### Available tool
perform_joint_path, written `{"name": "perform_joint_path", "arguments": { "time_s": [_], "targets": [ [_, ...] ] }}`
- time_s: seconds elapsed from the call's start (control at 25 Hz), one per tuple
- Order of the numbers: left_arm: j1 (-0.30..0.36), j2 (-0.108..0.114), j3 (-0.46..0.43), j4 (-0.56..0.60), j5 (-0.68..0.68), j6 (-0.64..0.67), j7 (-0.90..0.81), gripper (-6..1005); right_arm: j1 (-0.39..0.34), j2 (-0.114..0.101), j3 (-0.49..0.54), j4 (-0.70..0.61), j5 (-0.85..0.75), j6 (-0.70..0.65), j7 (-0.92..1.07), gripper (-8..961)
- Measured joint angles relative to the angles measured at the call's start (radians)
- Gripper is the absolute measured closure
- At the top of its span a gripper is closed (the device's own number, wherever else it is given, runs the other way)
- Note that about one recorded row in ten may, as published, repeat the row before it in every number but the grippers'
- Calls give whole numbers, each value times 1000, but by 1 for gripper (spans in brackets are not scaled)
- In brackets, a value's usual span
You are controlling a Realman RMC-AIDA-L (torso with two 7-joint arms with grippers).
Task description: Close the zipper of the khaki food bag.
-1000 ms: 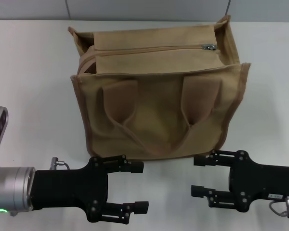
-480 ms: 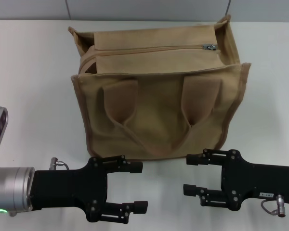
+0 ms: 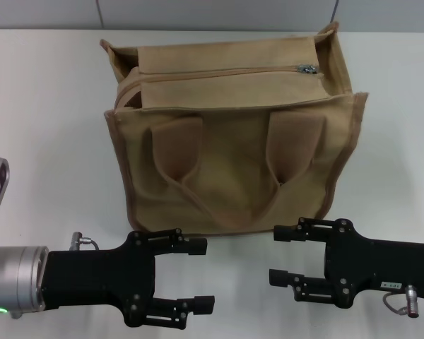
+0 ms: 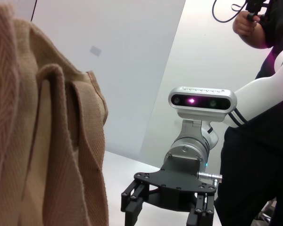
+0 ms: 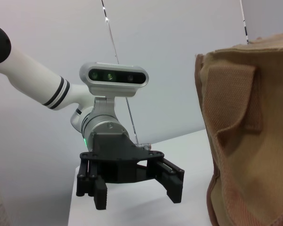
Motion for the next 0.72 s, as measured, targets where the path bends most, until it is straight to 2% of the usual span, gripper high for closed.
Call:
{"name": "perform_joint_path", "arguments": {
  "time_s": [0.72],
  "targets": [
    [6,1,-7,3,-2,1,-2,165,3,0,2,0,0,-8,10,287]
  ]
}}
